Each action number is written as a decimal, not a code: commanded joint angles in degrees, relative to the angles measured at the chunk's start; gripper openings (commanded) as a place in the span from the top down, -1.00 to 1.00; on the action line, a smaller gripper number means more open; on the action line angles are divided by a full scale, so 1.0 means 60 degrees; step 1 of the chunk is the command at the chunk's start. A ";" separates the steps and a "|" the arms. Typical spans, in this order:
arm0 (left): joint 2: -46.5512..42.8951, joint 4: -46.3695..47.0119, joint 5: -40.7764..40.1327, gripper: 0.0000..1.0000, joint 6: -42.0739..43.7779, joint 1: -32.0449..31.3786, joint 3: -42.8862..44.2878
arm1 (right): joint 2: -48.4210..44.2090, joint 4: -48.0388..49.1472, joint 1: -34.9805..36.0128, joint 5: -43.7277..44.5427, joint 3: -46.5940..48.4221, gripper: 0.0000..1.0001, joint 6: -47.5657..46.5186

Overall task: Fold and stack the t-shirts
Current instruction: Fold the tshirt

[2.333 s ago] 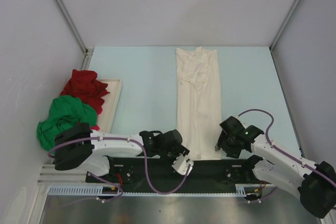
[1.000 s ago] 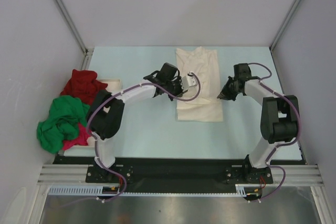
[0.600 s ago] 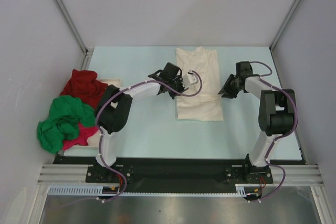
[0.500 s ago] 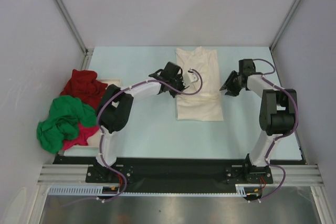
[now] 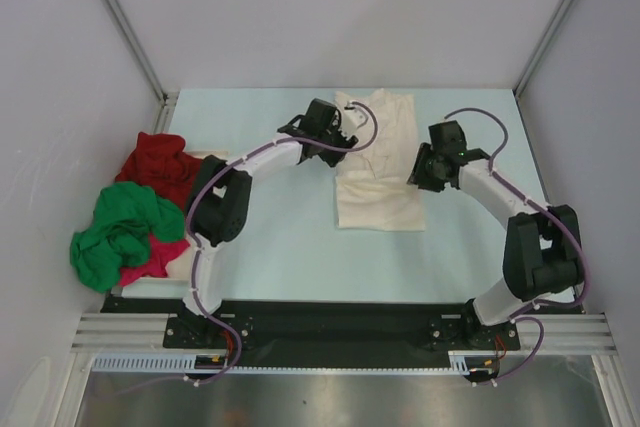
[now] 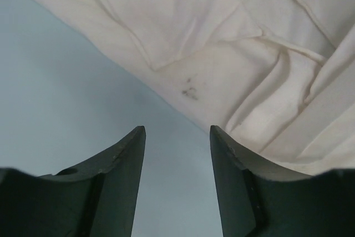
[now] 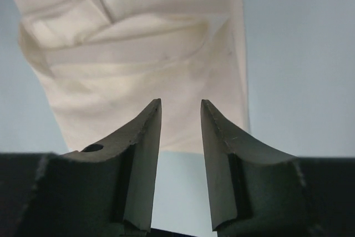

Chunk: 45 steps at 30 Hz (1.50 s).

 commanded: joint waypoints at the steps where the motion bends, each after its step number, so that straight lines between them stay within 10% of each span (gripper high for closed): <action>1: -0.1118 -0.0636 0.0772 -0.15 -0.0491 0.0314 -0.0007 | 0.0465 -0.0585 0.0576 -0.0252 -0.0145 0.24 -0.0324; 8: -0.3023 -0.1487 0.2121 -0.43 -0.0167 0.0299 -0.2012 | 0.2283 -0.0586 0.0826 -0.0183 0.1523 0.28 -0.0500; 23: -0.3465 -0.1563 0.2328 -0.34 0.1326 -0.1721 -0.3450 | 0.4616 -0.1302 -0.0067 0.0374 0.4763 0.27 -0.0617; 35: -0.2658 -0.1079 0.2108 -0.08 0.2235 -0.2469 -0.4093 | -0.0509 -0.0995 -0.0229 -0.0167 -0.1223 0.06 0.0070; 45: -0.2336 -0.0800 0.1887 -0.16 0.2470 -0.2484 -0.4565 | -0.0734 0.0337 -0.0243 -0.1060 -0.3220 -0.03 0.0759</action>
